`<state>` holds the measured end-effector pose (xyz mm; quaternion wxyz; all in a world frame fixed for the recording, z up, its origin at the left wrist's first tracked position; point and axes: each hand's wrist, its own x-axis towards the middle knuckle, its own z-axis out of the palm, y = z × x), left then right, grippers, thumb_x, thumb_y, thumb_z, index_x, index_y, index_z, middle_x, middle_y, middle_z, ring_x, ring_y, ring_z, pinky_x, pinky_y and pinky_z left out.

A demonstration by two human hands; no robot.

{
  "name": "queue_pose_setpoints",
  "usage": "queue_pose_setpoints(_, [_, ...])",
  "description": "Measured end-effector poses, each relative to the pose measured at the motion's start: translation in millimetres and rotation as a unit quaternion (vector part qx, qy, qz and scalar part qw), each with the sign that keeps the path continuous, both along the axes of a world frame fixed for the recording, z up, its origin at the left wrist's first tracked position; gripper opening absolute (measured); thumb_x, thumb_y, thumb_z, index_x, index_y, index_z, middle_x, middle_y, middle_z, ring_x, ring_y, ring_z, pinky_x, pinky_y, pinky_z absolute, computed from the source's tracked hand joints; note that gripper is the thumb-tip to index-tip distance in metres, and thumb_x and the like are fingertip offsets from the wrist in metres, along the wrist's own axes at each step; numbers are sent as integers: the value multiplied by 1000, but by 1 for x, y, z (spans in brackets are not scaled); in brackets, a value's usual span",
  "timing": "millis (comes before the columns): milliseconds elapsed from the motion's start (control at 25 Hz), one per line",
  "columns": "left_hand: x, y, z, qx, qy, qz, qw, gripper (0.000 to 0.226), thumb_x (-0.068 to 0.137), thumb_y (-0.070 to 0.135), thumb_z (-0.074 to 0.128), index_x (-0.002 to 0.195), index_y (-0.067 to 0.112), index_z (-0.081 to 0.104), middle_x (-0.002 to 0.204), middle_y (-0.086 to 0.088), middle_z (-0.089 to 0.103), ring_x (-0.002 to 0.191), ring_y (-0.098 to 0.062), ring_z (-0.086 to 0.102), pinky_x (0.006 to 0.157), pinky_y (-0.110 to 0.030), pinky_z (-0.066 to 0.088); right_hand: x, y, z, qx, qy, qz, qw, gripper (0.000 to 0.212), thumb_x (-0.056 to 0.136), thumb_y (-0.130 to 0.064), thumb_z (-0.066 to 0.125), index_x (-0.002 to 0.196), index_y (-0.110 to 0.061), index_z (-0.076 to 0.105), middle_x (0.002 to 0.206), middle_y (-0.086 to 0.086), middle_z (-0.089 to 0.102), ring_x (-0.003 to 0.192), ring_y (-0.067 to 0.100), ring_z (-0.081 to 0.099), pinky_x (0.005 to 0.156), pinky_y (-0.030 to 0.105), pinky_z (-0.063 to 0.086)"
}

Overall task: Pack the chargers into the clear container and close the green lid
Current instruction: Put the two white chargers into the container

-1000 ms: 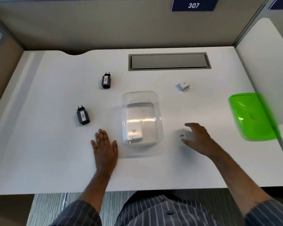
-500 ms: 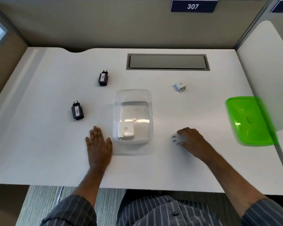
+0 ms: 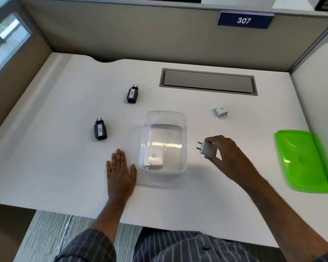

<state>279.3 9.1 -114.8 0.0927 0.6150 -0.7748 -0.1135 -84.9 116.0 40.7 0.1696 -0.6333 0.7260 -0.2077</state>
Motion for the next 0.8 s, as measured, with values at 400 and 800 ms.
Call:
queue_pose_setpoints(400, [-1,-1,3,5,6,8,1000,72,102,44,33,162,9,16,172,-8,14,160,-23,11,130,-48,12,62,-72,18,17,15,124,992,43,81,-35,76,118,-27,56,113,-16,62,93,9,57,93,34,39])
queue_pose_setpoints(800, [-1,-2,3,17,9,13,1000,72,101,43,35,162,10,16,172,-7,13,160,-22,8,130,-48,12,92,-97,-27,114,232,232,938,36,64,-20,80,89,-11,56,74,1,61,60,25,54,96,35,47])
